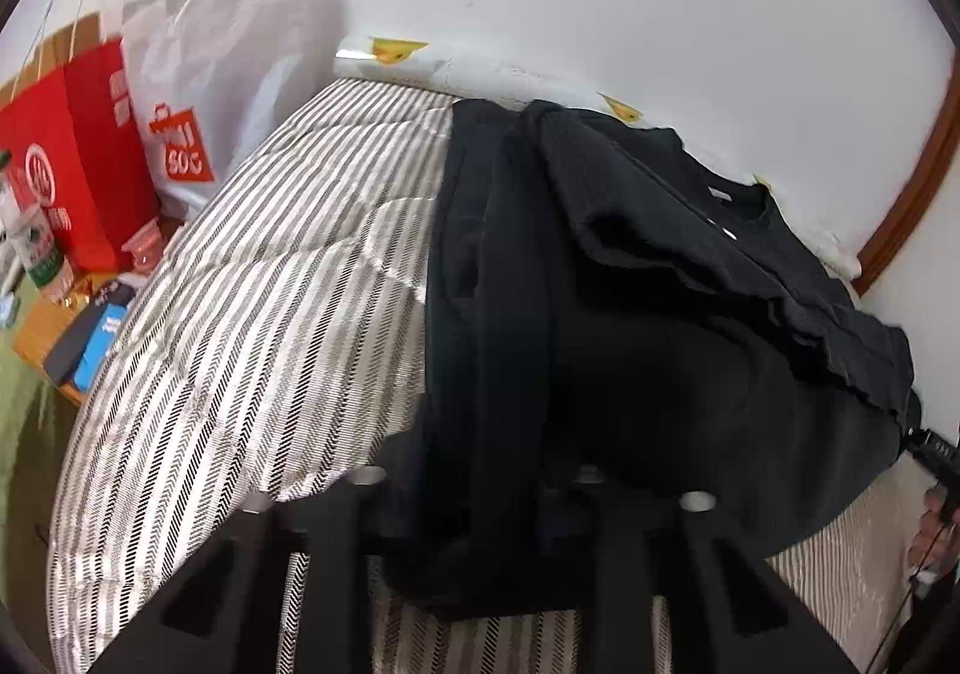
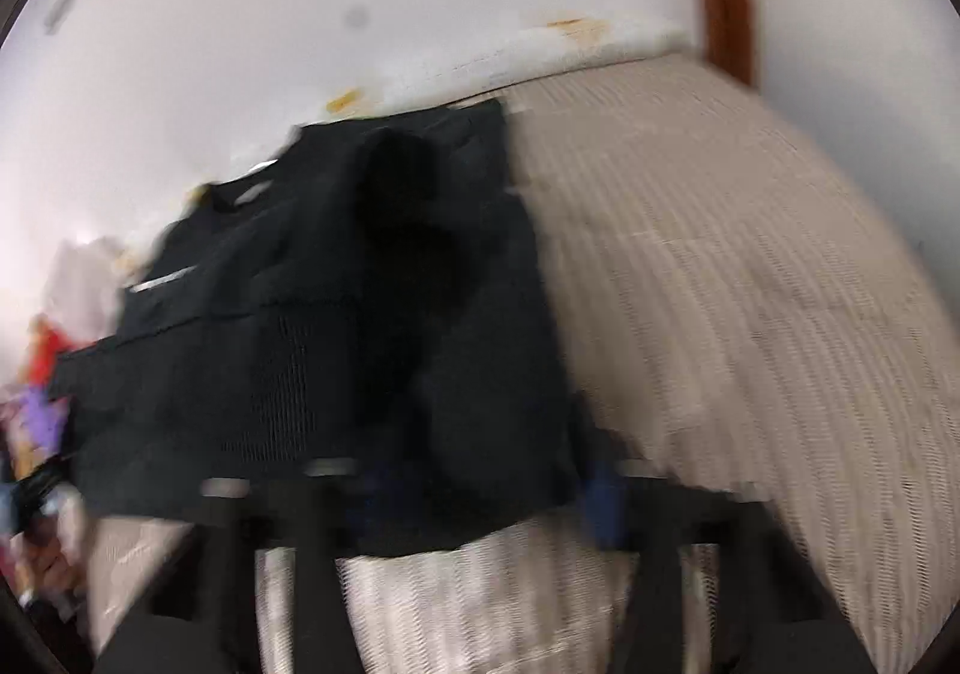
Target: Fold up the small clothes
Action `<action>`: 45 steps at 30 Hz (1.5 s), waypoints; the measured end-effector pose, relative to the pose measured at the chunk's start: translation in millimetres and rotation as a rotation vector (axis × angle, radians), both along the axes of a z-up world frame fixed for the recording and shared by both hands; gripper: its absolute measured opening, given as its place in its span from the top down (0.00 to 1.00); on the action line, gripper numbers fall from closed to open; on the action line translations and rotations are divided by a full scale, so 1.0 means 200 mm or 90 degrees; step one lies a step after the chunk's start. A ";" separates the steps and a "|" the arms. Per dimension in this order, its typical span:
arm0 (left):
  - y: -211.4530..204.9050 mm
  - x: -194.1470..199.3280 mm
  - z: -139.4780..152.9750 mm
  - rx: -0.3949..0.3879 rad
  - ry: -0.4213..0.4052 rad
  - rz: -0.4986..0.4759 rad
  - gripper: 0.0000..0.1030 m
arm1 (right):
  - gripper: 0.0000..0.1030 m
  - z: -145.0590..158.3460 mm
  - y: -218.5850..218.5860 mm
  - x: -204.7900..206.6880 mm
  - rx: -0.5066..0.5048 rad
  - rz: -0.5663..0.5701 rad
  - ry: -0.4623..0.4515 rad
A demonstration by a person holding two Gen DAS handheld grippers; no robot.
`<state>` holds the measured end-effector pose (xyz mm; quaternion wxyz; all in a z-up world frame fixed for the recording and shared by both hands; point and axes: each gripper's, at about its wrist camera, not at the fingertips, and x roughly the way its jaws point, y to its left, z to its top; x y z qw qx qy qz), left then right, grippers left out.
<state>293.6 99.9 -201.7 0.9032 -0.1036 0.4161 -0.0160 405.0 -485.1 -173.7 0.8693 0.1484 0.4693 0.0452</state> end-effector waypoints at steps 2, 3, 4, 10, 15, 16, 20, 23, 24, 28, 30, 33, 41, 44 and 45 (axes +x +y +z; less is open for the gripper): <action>-0.02 -0.02 0.01 0.016 -0.004 0.006 0.87 | 0.80 0.02 0.04 -0.02 -0.028 0.011 -0.010; -0.02 -0.03 0.02 0.018 -0.003 0.009 0.88 | 0.81 0.03 0.05 -0.03 -0.039 0.013 -0.013; -0.02 -0.04 0.02 0.016 -0.002 0.013 0.89 | 0.81 0.04 0.06 -0.05 -0.044 0.014 -0.016; -0.01 -0.17 0.05 0.003 0.004 0.028 0.89 | 0.82 0.12 0.06 -0.19 -0.045 0.014 -0.029; -0.02 -0.32 0.05 0.003 0.007 0.029 0.89 | 0.82 0.15 0.05 -0.38 -0.057 0.017 -0.033; -0.03 -0.36 0.05 0.003 0.005 0.028 0.89 | 0.82 0.16 0.05 -0.43 -0.059 0.016 -0.034; -0.04 -0.52 0.04 0.005 0.002 0.023 0.89 | 0.82 0.17 0.03 -0.57 -0.067 0.015 -0.036; -0.04 -0.62 0.04 0.005 -0.001 0.018 0.89 | 0.82 0.18 0.02 -0.69 -0.072 0.016 -0.036; -0.04 -0.66 0.04 0.007 -0.002 0.015 0.89 | 0.82 0.19 0.01 -0.73 -0.072 0.016 -0.037; -0.03 -0.78 0.04 0.002 -0.003 0.009 0.89 | 0.82 0.21 0.01 -0.84 -0.084 0.019 -0.041; -0.04 -0.83 0.04 0.004 -0.002 0.004 0.89 | 0.82 0.22 0.00 -0.89 -0.085 0.017 -0.041; -0.03 -0.86 0.04 -0.003 0.002 0.003 0.89 | 0.81 0.22 -0.01 -0.92 -0.088 0.012 -0.035; 0.00 -0.93 0.07 -0.007 0.007 0.005 0.74 | 0.72 0.31 -0.04 -0.98 -0.113 -0.015 -0.041; 0.01 -0.97 0.12 -0.017 -0.009 -0.002 0.61 | 0.71 0.39 -0.06 -1.02 -0.112 -0.025 -0.064; 0.01 -0.98 0.13 -0.019 -0.014 -0.003 0.60 | 0.71 0.43 -0.06 -1.03 -0.113 -0.027 -0.075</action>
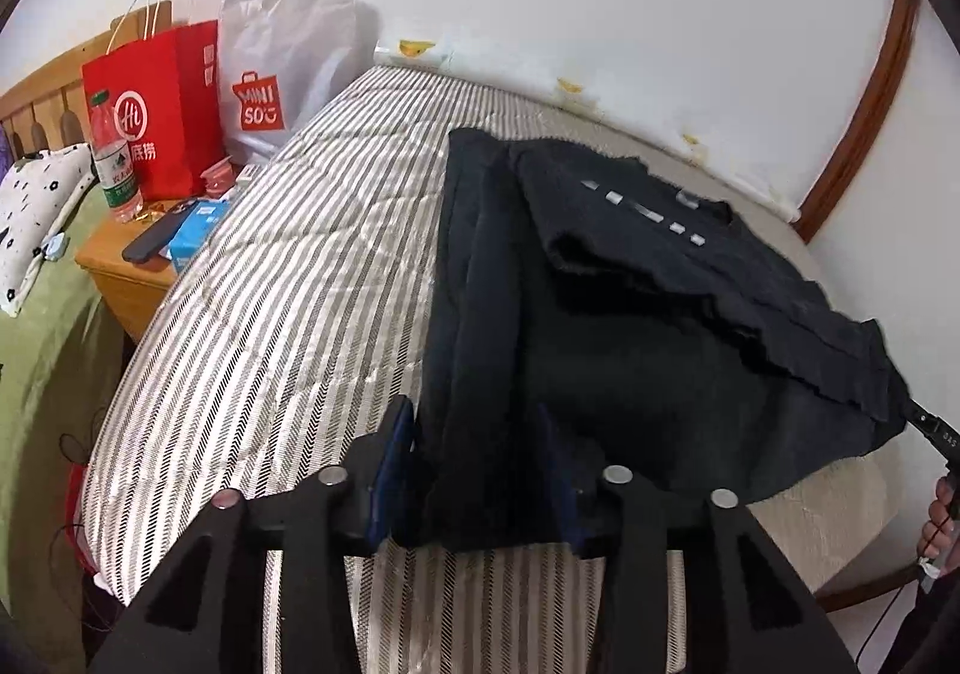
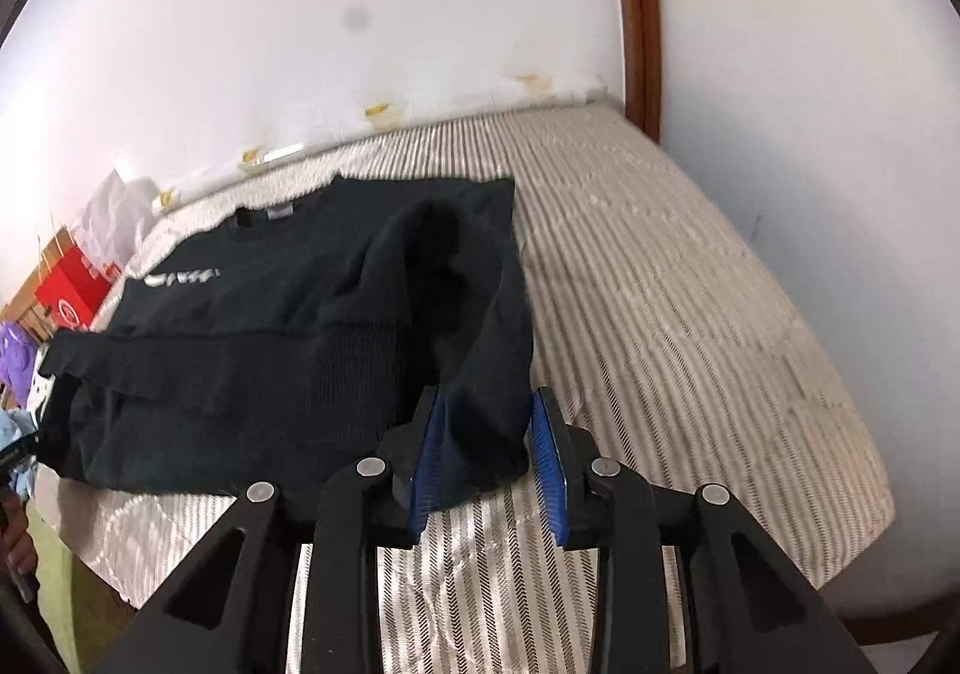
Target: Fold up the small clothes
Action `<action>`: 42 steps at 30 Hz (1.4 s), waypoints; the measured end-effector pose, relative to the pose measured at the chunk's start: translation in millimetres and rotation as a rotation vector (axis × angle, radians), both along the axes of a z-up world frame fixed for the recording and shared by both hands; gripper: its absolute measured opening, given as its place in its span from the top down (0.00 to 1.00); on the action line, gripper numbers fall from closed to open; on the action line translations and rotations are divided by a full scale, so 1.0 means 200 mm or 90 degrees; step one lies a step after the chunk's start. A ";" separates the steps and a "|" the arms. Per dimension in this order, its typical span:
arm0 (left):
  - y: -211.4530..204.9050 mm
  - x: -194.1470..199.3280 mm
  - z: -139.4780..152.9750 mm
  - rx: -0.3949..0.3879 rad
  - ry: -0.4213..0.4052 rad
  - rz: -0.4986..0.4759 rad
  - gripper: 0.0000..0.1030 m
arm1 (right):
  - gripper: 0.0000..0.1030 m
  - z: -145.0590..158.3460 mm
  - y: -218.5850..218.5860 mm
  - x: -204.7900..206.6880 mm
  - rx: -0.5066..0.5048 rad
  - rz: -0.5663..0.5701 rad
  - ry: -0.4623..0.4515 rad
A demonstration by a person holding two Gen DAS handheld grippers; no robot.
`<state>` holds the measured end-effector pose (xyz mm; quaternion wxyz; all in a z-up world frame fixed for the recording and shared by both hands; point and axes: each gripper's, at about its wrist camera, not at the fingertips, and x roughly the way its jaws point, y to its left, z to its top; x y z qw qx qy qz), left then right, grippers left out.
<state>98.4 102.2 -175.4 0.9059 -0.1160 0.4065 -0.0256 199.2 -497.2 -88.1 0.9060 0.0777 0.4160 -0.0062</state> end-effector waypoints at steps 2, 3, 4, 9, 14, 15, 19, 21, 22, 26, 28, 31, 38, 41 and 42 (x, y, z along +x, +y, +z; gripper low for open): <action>-0.01 -0.01 0.04 0.000 -0.013 -0.002 0.60 | 0.71 0.04 0.03 -0.01 0.005 0.010 -0.014; -0.02 -0.02 0.06 -0.001 -0.019 -0.005 0.60 | 0.71 0.06 0.05 -0.01 0.006 0.017 -0.017; -0.03 -0.02 0.08 -0.004 -0.027 -0.009 0.59 | 0.71 0.07 0.08 -0.02 0.005 0.027 -0.021; -0.12 -0.02 0.15 -0.008 -0.054 -0.040 0.55 | 0.71 0.06 0.23 -0.04 0.028 0.091 -0.012; -0.21 0.03 0.10 -0.007 -0.042 -0.071 0.55 | 0.71 -0.09 0.35 -0.07 0.041 0.131 0.036; -0.23 0.04 0.08 -0.007 -0.039 -0.075 0.55 | 0.71 -0.13 0.37 -0.07 0.042 0.135 0.046; -0.27 0.12 0.02 -0.005 -0.016 -0.086 0.55 | 0.72 -0.22 0.41 -0.01 0.044 0.123 0.072; -0.28 0.15 0.01 -0.003 -0.010 -0.087 0.55 | 0.72 -0.23 0.42 0.02 0.042 0.119 0.070; -0.28 0.18 0.00 0.000 -0.007 -0.086 0.55 | 0.73 -0.22 0.42 0.04 0.046 0.118 0.067; -0.28 0.25 -0.01 0.001 -0.005 -0.083 0.55 | 0.73 -0.19 0.42 0.11 0.054 0.123 0.055; -0.28 0.30 -0.01 0.005 -0.008 -0.081 0.55 | 0.73 -0.18 0.42 0.15 0.051 0.126 0.051; -0.28 0.38 -0.01 0.000 -0.009 -0.081 0.55 | 0.73 -0.16 0.44 0.23 0.052 0.127 0.041; -0.30 0.58 0.01 -0.004 -0.010 -0.081 0.55 | 0.73 -0.17 0.43 0.51 0.073 0.119 0.034; -0.30 0.70 0.04 -0.001 -0.016 -0.074 0.55 | 0.73 -0.18 0.43 0.64 0.074 0.112 0.029; -0.30 0.74 0.05 -0.005 -0.016 -0.073 0.55 | 0.73 -0.18 0.42 0.70 0.071 0.105 0.023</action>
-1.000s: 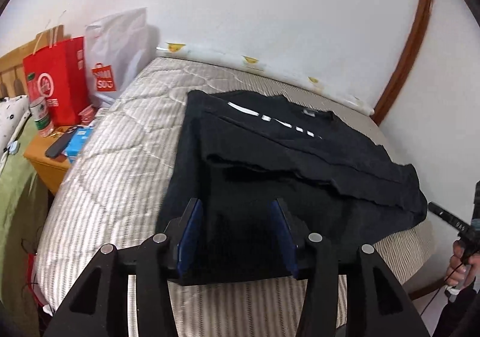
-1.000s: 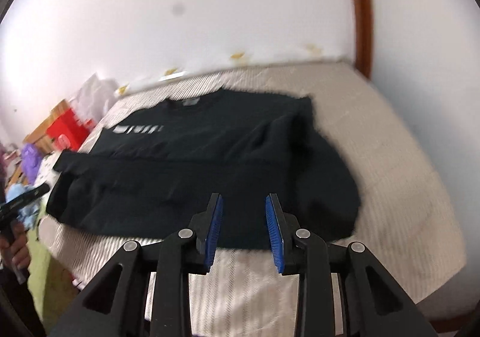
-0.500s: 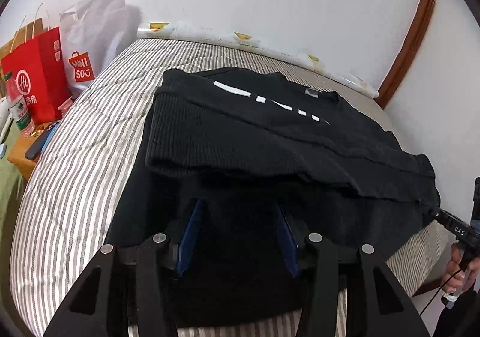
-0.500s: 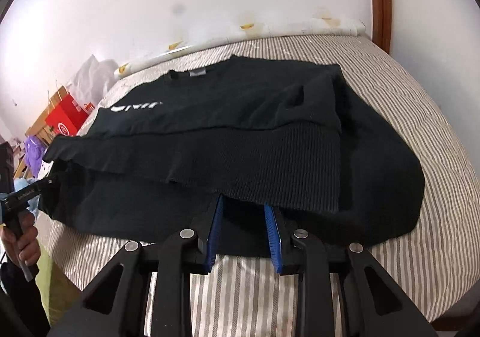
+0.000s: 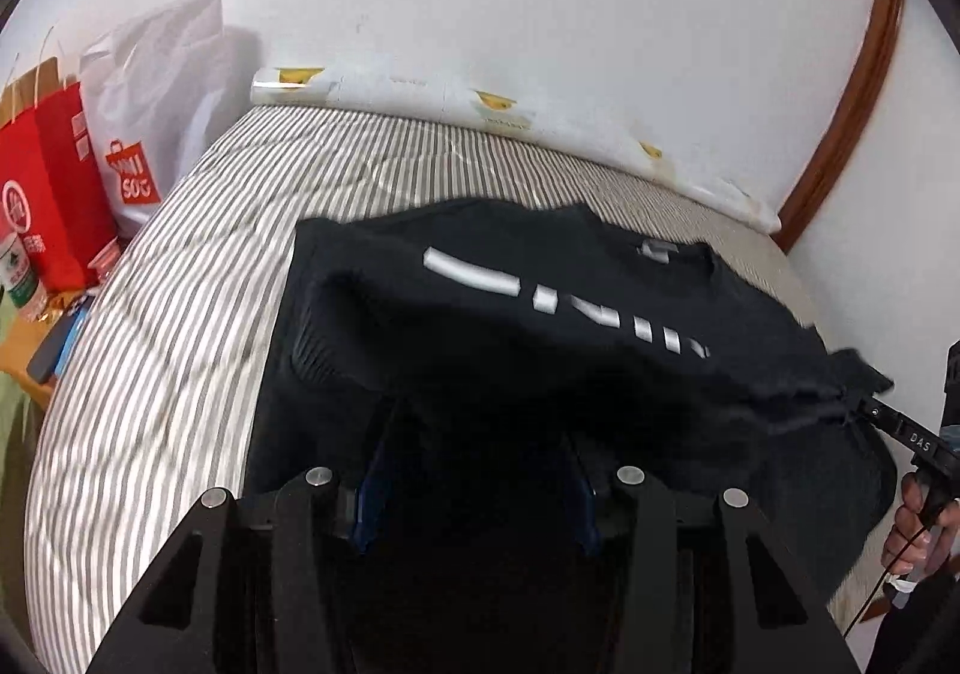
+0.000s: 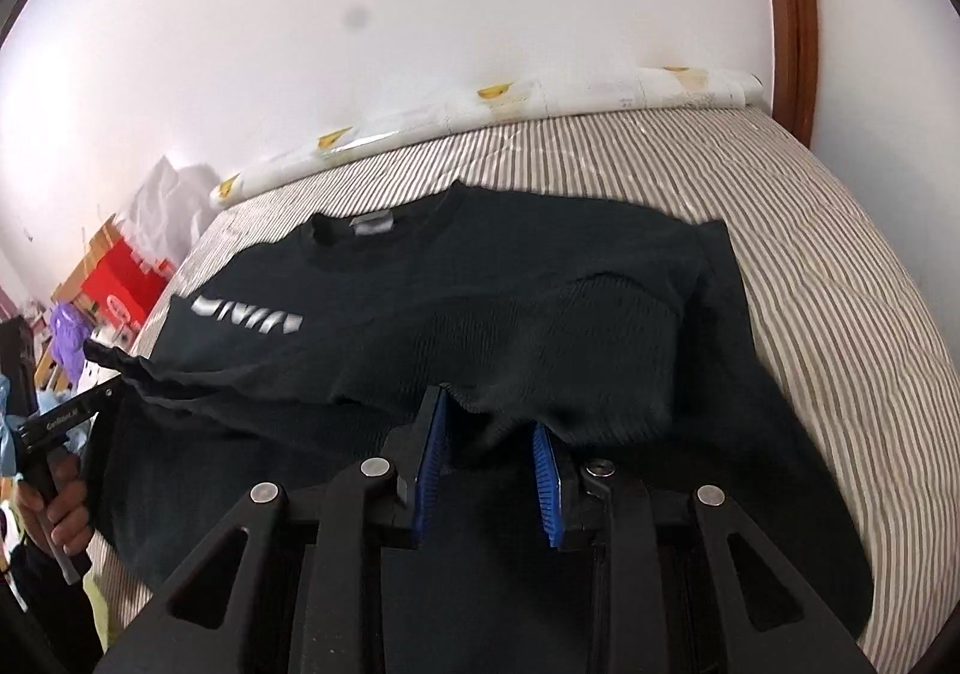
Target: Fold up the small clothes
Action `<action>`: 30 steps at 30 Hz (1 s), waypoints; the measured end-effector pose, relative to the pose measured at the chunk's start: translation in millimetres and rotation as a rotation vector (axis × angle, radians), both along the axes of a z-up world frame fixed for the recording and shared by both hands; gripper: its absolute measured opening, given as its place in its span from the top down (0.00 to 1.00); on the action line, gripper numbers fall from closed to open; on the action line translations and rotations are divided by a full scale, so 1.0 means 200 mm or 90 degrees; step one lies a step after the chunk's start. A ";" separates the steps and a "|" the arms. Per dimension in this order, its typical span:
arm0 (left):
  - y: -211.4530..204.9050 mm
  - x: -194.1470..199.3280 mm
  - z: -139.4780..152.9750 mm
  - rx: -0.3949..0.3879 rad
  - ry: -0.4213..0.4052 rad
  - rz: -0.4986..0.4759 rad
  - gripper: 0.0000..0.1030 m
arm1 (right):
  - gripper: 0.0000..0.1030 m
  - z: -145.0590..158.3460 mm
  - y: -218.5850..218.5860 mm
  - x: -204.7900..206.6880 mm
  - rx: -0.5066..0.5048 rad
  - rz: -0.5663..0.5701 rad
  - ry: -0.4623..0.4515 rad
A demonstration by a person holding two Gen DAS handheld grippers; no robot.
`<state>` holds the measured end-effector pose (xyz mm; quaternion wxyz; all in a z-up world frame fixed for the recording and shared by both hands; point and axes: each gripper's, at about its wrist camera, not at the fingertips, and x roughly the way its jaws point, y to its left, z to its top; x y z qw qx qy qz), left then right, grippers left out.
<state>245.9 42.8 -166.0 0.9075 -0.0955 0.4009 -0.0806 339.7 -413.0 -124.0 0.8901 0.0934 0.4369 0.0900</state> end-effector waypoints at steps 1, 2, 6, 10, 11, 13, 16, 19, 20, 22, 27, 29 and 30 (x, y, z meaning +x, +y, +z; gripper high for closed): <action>0.01 0.04 0.01 -0.003 -0.001 0.004 0.55 | 0.72 0.01 -0.01 0.03 -0.003 -0.008 -0.004; 0.01 0.07 0.02 0.001 -0.004 0.011 0.55 | 0.72 0.01 -0.02 0.07 -0.005 -0.017 -0.008; 0.06 0.15 0.02 0.017 -0.007 0.029 0.55 | 0.60 0.06 -0.06 0.17 -0.005 -0.039 -0.030; 0.13 0.21 -0.03 0.029 0.019 0.042 0.55 | 0.43 0.03 -0.08 0.21 -0.047 -0.038 -0.030; 0.14 0.22 -0.05 0.032 0.032 0.042 0.55 | 0.41 0.02 -0.09 0.22 -0.052 -0.038 -0.027; 0.15 0.25 -0.08 0.027 0.045 0.038 0.55 | 0.34 0.00 -0.11 0.26 -0.056 -0.039 -0.014; 0.14 0.27 -0.11 0.040 0.054 0.018 0.56 | 0.28 -0.03 -0.13 0.29 -0.065 -0.044 -0.008; 0.09 0.30 -0.13 0.074 0.062 -0.002 0.56 | 0.26 -0.04 -0.13 0.32 -0.087 -0.031 -0.011; 0.08 0.30 -0.13 0.087 0.062 -0.005 0.56 | 0.26 -0.04 -0.12 0.33 -0.093 -0.025 -0.010; 0.06 0.31 -0.13 0.096 0.061 -0.008 0.56 | 0.26 -0.06 -0.12 0.37 -0.097 -0.014 0.000; 0.08 0.32 -0.13 0.091 0.064 -0.007 0.56 | 0.26 0.04 -0.16 0.37 -0.052 -0.025 -0.041; 0.08 0.31 -0.13 0.087 0.064 -0.006 0.56 | 0.26 0.10 -0.18 0.35 -0.047 -0.024 -0.059; 0.08 0.31 -0.13 0.084 0.063 -0.005 0.56 | 0.26 0.11 -0.19 0.35 -0.045 -0.022 -0.062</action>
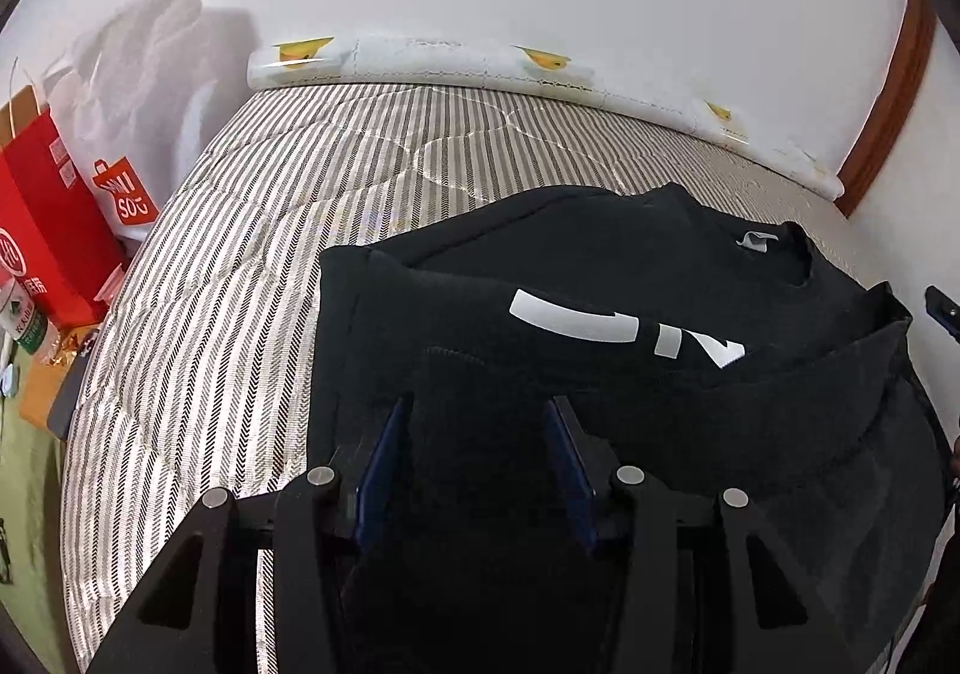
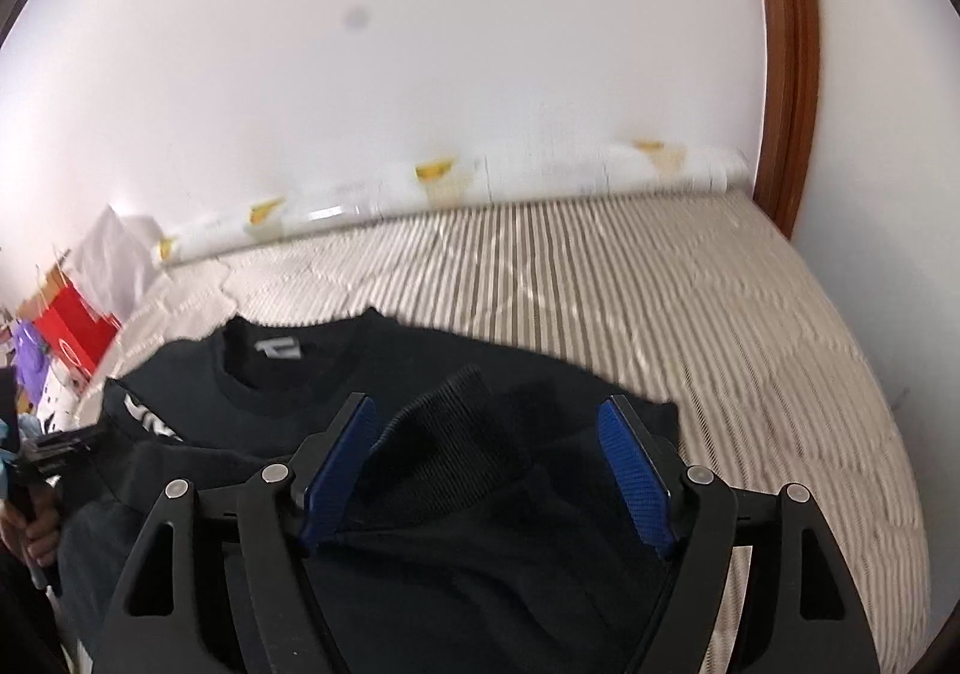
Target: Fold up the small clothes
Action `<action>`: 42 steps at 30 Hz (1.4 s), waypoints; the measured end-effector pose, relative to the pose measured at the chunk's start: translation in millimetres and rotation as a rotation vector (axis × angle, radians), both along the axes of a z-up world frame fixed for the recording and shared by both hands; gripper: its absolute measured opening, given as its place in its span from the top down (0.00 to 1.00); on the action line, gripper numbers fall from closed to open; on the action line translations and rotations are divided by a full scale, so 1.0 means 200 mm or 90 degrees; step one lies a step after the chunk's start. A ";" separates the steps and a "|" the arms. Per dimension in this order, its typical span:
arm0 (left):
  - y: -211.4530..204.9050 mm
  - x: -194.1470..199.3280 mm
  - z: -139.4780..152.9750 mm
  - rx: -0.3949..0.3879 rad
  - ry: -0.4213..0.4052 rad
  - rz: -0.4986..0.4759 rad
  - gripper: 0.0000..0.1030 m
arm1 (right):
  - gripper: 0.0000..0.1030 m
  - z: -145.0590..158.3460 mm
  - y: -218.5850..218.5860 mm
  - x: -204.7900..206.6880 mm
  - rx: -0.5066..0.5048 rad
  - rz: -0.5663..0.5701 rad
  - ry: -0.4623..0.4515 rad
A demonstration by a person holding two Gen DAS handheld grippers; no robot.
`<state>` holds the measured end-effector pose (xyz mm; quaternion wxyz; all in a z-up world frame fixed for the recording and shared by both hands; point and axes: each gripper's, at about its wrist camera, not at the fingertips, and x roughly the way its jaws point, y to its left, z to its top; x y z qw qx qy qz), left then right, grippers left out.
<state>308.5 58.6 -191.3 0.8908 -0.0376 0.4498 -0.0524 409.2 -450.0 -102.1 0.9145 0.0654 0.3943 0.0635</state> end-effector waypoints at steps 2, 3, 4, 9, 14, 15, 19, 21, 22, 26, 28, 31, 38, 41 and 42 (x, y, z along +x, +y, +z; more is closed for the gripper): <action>0.00 0.00 0.00 -0.006 -0.003 0.001 0.56 | 0.26 0.00 -0.01 -0.01 0.008 0.012 0.006; 0.01 -0.01 0.00 -0.010 -0.005 0.002 0.56 | 0.26 -0.02 -0.01 -0.01 0.001 0.017 0.017; 0.01 -0.01 0.00 -0.012 -0.006 0.004 0.56 | 0.26 -0.05 0.01 0.00 -0.011 0.019 0.030; 0.02 -0.04 0.01 -0.008 -0.016 0.015 0.59 | 0.39 -0.24 0.06 0.06 -0.044 0.041 0.104; 0.02 -0.03 0.00 -0.003 -0.010 0.017 0.66 | 0.61 -0.30 0.11 0.11 -0.090 0.041 0.111; 0.02 -0.02 0.00 0.000 -0.010 0.018 0.72 | 0.70 -0.30 0.10 0.11 -0.095 0.038 0.106; 0.03 -0.05 0.03 -0.002 -0.031 0.021 0.93 | 0.82 -0.22 0.04 0.03 -0.059 0.032 0.058; 0.04 -0.08 0.06 -0.007 -0.057 0.026 0.94 | 0.83 -0.15 0.03 -0.02 -0.052 0.028 0.026; 0.06 -0.10 0.09 -0.018 -0.075 0.029 0.94 | 0.83 -0.12 0.02 -0.04 -0.046 0.023 0.012; 0.12 -0.13 0.21 -0.068 -0.124 0.050 0.94 | 0.83 0.03 -0.03 -0.07 -0.015 0.009 -0.034; 0.11 -0.10 0.24 -0.064 -0.137 0.051 0.94 | 0.83 0.05 -0.03 -0.04 -0.030 0.001 -0.042; 0.05 -0.01 0.25 -0.050 -0.144 0.044 0.94 | 0.83 0.01 -0.05 0.04 -0.031 -0.020 -0.026; -0.03 0.20 0.07 -0.036 -0.078 0.047 0.94 | 0.83 -0.26 -0.06 0.16 -0.068 -0.054 0.063; -0.01 0.23 0.03 -0.050 -0.052 0.049 0.94 | 0.83 -0.32 -0.05 0.19 -0.085 -0.057 0.086; 0.00 0.24 0.02 -0.057 -0.047 0.049 0.94 | 0.83 -0.33 -0.04 0.19 -0.094 -0.057 0.089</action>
